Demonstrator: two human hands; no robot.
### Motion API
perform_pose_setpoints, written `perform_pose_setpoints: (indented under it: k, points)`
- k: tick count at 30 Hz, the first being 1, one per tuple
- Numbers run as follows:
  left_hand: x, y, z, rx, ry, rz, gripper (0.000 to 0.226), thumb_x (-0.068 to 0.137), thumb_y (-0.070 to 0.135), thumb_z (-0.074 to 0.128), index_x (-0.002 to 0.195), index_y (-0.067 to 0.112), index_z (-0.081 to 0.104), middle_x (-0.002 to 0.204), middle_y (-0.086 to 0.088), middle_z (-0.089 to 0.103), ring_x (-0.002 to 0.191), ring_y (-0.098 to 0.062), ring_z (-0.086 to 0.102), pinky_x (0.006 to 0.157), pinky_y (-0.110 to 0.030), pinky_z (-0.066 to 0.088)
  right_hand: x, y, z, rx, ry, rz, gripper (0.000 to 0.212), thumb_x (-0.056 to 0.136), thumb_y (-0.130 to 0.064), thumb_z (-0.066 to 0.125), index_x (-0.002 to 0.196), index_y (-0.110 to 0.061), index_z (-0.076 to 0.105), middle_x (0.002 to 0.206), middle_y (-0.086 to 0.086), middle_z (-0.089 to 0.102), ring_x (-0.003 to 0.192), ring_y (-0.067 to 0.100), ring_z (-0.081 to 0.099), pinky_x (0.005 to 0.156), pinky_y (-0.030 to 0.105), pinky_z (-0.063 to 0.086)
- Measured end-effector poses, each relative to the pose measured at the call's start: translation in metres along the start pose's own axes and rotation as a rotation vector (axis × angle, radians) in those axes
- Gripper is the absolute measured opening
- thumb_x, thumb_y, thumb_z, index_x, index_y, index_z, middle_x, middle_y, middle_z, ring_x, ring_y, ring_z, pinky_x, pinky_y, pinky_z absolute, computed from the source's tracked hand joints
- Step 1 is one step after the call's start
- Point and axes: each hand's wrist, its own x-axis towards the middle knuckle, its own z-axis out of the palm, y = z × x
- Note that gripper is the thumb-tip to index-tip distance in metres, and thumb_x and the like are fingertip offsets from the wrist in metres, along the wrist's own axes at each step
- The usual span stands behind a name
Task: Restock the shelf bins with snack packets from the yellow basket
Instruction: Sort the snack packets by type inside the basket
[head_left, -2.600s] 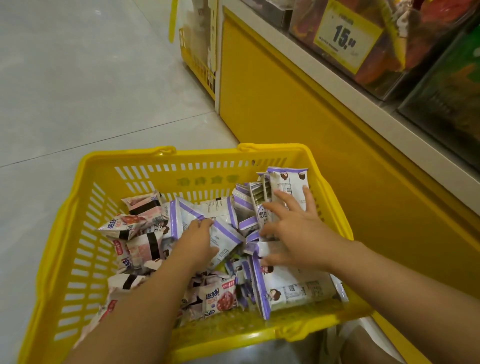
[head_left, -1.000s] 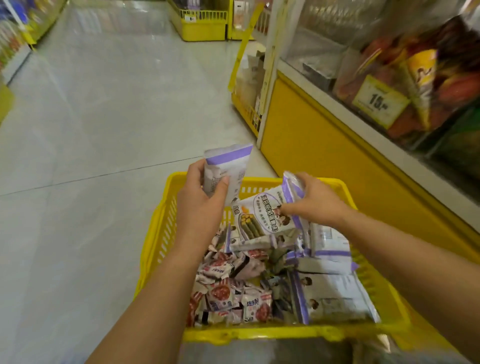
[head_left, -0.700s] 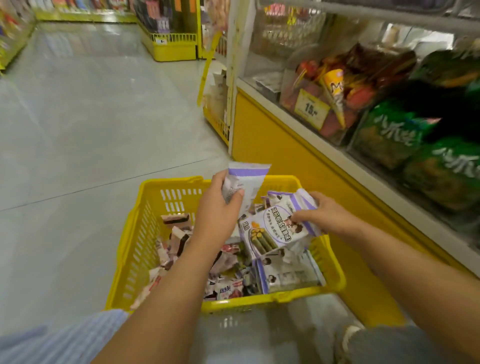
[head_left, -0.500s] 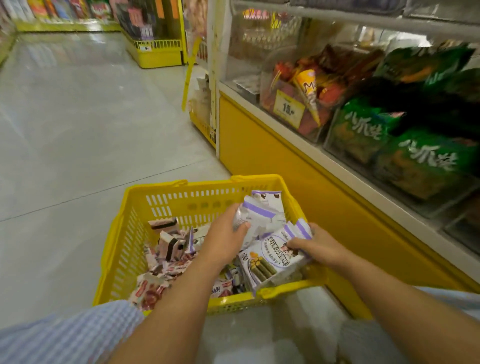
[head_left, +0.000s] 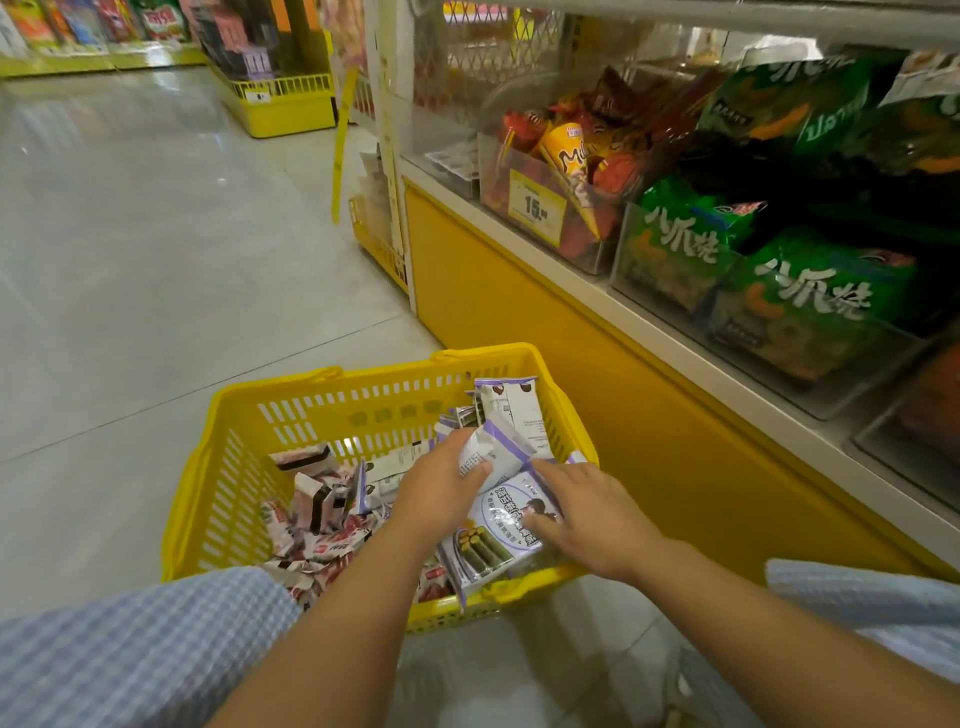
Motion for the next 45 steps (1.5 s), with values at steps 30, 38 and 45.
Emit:
perform_pose_setpoints:
  k: [30,38,45]
  points:
    - [0.011,-0.006,-0.034,-0.398,0.382,-0.120,0.021,0.096,0.026,0.054,0.117,0.022,0.054,0.099,0.006,0.061,0.080,-0.003,0.058,0.051,-0.013,0.039,0.040,0.006,-0.015,-0.094,0.136,0.113,0.062,0.090,-0.032,0.060,0.145,-0.038,0.030,0.158,0.003,0.015,0.143,0.026,0.013,0.115,0.043,0.019]
    - [0.011,-0.015,-0.016,-0.425,0.191,-0.202,0.011,0.098,0.025,0.051,0.108,0.027,0.051,0.097,0.007,0.060,0.080,-0.004,0.058,0.056,-0.021,0.042,0.054,-0.001,0.006,-0.213,0.022,-0.089,0.075,0.097,-0.046,0.045,0.152,-0.033,-0.004,0.162,0.001,-0.007,0.147,0.024,0.003,0.118,0.045,0.006]
    - [0.014,-0.013,-0.021,-0.528,0.272,-0.169,0.018,0.098,0.024,0.051,0.116,0.024,0.054,0.101,0.004,0.064,0.083,-0.010,0.063,0.056,-0.021,0.047,0.077,0.009,-0.005,-0.284,0.030,-0.122,0.102,0.080,-0.050,0.067,0.153,-0.023,0.001,0.147,0.000,0.036,0.130,0.024,0.029,0.105,0.040,0.030]
